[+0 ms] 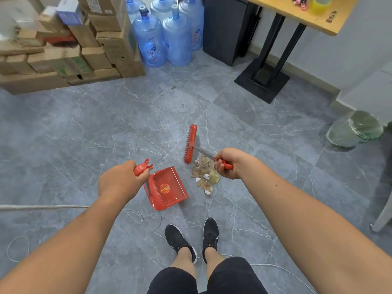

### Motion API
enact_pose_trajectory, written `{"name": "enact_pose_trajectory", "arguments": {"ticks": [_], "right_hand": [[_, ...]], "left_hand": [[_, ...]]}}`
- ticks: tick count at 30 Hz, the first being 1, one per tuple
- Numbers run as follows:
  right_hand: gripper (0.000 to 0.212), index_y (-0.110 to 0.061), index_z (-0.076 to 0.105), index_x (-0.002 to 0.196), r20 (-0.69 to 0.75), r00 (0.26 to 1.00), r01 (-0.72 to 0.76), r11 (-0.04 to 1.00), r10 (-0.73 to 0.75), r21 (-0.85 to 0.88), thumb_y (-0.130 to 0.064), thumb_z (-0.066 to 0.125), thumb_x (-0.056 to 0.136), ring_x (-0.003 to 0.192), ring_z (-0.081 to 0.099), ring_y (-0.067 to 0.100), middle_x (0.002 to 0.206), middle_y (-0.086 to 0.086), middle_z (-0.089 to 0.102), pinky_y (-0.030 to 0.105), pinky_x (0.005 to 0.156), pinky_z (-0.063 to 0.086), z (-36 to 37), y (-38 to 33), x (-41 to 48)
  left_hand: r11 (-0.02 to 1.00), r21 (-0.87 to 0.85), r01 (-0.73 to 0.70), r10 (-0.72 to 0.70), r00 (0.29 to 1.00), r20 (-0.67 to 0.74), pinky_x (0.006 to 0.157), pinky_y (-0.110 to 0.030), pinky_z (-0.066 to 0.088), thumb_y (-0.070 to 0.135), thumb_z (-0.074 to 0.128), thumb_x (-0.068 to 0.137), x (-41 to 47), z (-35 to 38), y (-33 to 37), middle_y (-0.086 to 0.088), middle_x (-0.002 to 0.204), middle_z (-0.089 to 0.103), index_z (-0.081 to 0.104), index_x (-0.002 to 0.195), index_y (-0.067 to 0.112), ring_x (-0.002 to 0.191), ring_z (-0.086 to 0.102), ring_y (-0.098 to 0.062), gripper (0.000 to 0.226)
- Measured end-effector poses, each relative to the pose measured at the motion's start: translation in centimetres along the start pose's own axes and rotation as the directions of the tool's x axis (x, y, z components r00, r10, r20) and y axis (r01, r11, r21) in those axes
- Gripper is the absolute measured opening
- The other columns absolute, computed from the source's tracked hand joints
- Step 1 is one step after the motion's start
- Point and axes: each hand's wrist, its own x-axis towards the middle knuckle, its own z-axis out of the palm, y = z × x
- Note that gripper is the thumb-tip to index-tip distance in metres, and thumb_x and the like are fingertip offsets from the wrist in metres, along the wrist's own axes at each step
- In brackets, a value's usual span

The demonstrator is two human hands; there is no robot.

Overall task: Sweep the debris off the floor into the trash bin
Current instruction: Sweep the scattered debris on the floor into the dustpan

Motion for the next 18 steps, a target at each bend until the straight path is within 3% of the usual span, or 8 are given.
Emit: {"name": "enact_pose_trajectory", "arguments": {"ticks": [6,10,14,18], "right_hand": [[0.011,-0.006,0.057,0.097,-0.123,0.988,0.057,0.96,-0.094,-0.275,-0.006,0.046,0.1,0.044,0.042,0.008,0.055,0.002,0.045,0.016,0.034,0.039,0.7,-0.4,-0.3],[0.012,-0.006,0.056,0.09,-0.195,0.966,0.057,0.879,-0.168,-0.474,-0.007,0.049,0.099,0.04,0.041,0.013,0.059,0.005,0.045,0.022,0.046,0.041,0.4,-0.4,-0.1],[0.005,-0.003,0.056,0.096,-0.242,0.948,0.047,0.845,-0.205,-0.533,-0.001,0.051,0.096,0.049,0.046,0.017,0.065,0.009,0.049,0.026,0.05,0.041,-0.3,0.2,0.8],[0.01,-0.001,0.056,0.105,-0.268,0.927,0.036,0.774,-0.262,-0.633,-0.002,0.05,0.097,0.059,0.051,0.024,0.074,0.014,0.054,0.03,0.051,0.043,-1.3,1.0,1.9]], "left_hand": [[1.0,0.006,-0.006,0.006,1.0,0.001,0.056,-0.03,0.041,0.069,0.046,0.089,0.2,0.6,0.3,0.005,0.065,0.058,0.052,0.071,0.023,0.064,0.058,-0.023,0.05],[0.999,-0.026,-0.021,0.021,1.0,0.004,0.059,-0.033,0.044,0.07,0.043,0.09,0.3,1.0,0.6,0.003,0.065,0.057,0.052,0.072,0.023,0.065,0.058,-0.025,0.052],[0.999,-0.012,-0.035,0.035,0.999,0.027,0.061,-0.033,0.042,0.07,0.043,0.091,0.3,1.8,0.9,0.003,0.066,0.052,0.052,0.077,0.021,0.067,0.055,-0.027,0.052],[0.999,-0.02,-0.031,0.032,0.998,0.053,0.066,-0.035,0.045,0.072,0.044,0.09,0.0,3.1,1.2,-0.003,0.075,0.062,0.055,0.081,0.021,0.072,0.058,-0.03,0.053]]}}
